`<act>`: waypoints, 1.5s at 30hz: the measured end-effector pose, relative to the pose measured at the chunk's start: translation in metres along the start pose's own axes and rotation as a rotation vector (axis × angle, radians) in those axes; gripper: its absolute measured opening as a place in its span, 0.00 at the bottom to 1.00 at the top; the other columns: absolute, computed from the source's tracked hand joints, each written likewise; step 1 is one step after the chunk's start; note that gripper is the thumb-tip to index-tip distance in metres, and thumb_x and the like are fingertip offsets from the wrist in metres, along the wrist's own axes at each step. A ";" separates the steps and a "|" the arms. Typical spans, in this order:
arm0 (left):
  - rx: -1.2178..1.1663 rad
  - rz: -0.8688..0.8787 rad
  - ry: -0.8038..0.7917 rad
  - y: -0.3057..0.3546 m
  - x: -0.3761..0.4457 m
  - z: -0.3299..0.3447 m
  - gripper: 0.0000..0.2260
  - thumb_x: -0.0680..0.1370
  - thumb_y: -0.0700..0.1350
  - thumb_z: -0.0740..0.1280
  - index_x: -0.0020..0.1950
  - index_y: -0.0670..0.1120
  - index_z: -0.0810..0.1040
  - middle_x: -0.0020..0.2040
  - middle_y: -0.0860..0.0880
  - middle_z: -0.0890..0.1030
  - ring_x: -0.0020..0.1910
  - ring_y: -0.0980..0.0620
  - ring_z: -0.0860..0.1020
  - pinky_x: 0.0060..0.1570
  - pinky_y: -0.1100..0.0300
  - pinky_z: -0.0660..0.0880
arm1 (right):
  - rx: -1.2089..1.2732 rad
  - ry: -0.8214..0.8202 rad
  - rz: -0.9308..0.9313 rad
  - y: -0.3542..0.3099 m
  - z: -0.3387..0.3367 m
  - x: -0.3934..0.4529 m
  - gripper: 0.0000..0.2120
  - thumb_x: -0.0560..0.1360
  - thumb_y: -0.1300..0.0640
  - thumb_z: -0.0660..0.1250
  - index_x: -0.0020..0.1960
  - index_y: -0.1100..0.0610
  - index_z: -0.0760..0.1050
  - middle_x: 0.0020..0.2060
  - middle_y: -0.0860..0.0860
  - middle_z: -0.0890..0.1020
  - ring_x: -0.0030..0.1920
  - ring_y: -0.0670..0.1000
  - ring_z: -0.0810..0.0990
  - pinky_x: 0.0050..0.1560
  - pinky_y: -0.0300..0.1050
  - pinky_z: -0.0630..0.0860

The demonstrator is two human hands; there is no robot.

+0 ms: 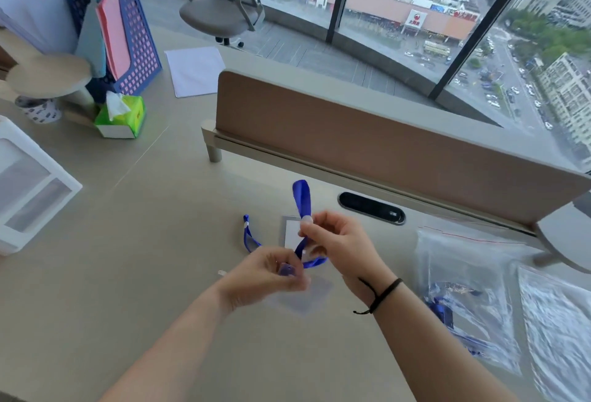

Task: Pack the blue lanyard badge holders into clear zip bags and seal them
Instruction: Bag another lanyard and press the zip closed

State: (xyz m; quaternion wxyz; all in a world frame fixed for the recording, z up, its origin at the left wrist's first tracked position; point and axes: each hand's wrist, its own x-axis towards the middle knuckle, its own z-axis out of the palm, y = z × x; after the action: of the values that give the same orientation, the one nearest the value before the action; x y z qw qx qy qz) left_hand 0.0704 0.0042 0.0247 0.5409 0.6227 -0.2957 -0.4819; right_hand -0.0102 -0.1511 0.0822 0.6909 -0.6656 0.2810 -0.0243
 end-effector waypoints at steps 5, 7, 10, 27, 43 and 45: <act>-0.255 -0.071 0.269 -0.003 -0.002 0.001 0.09 0.70 0.44 0.73 0.49 0.45 0.78 0.39 0.49 0.81 0.33 0.53 0.77 0.32 0.62 0.73 | 0.374 0.170 -0.033 -0.025 -0.035 -0.015 0.04 0.78 0.60 0.67 0.45 0.60 0.78 0.39 0.55 0.82 0.34 0.53 0.78 0.38 0.44 0.75; -0.201 -0.123 0.352 -0.005 0.000 0.000 0.15 0.69 0.46 0.72 0.55 0.46 0.79 0.40 0.50 0.84 0.35 0.53 0.80 0.33 0.61 0.76 | 0.444 0.208 -0.039 -0.027 -0.047 -0.020 0.04 0.78 0.62 0.66 0.47 0.62 0.77 0.41 0.57 0.83 0.35 0.54 0.79 0.40 0.46 0.78; -0.019 -0.229 0.396 -0.012 0.003 -0.004 0.14 0.70 0.50 0.74 0.47 0.40 0.81 0.36 0.48 0.82 0.35 0.48 0.79 0.34 0.56 0.75 | 0.486 0.213 -0.069 -0.026 -0.053 -0.026 0.05 0.78 0.63 0.65 0.45 0.62 0.78 0.44 0.59 0.84 0.40 0.56 0.82 0.50 0.50 0.81; -0.993 -0.281 0.311 0.004 0.014 0.041 0.24 0.84 0.58 0.55 0.66 0.44 0.79 0.57 0.38 0.84 0.50 0.40 0.84 0.58 0.43 0.76 | -0.293 0.182 0.215 0.039 -0.001 -0.046 0.09 0.71 0.57 0.72 0.42 0.64 0.81 0.31 0.57 0.85 0.26 0.50 0.79 0.30 0.44 0.78; -0.470 -0.339 0.326 0.035 0.086 0.166 0.04 0.82 0.41 0.66 0.52 0.40 0.74 0.42 0.41 0.76 0.39 0.42 0.80 0.41 0.48 0.82 | -0.280 0.472 0.108 0.067 -0.126 -0.098 0.10 0.70 0.46 0.74 0.39 0.52 0.79 0.31 0.49 0.83 0.28 0.45 0.78 0.35 0.45 0.79; -0.404 -0.327 0.288 0.043 0.100 0.195 0.04 0.83 0.42 0.64 0.54 0.41 0.73 0.44 0.41 0.74 0.43 0.39 0.81 0.39 0.46 0.84 | -0.209 0.545 0.130 0.072 -0.158 -0.112 0.09 0.71 0.48 0.73 0.38 0.52 0.80 0.29 0.49 0.82 0.27 0.46 0.77 0.32 0.44 0.77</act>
State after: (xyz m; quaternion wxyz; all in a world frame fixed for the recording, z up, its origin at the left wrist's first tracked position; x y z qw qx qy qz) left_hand -0.0661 -0.1711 0.0472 0.6056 0.6036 -0.0099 -0.5184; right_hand -0.1953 -0.2407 0.0615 0.5178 -0.6828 0.4991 -0.1286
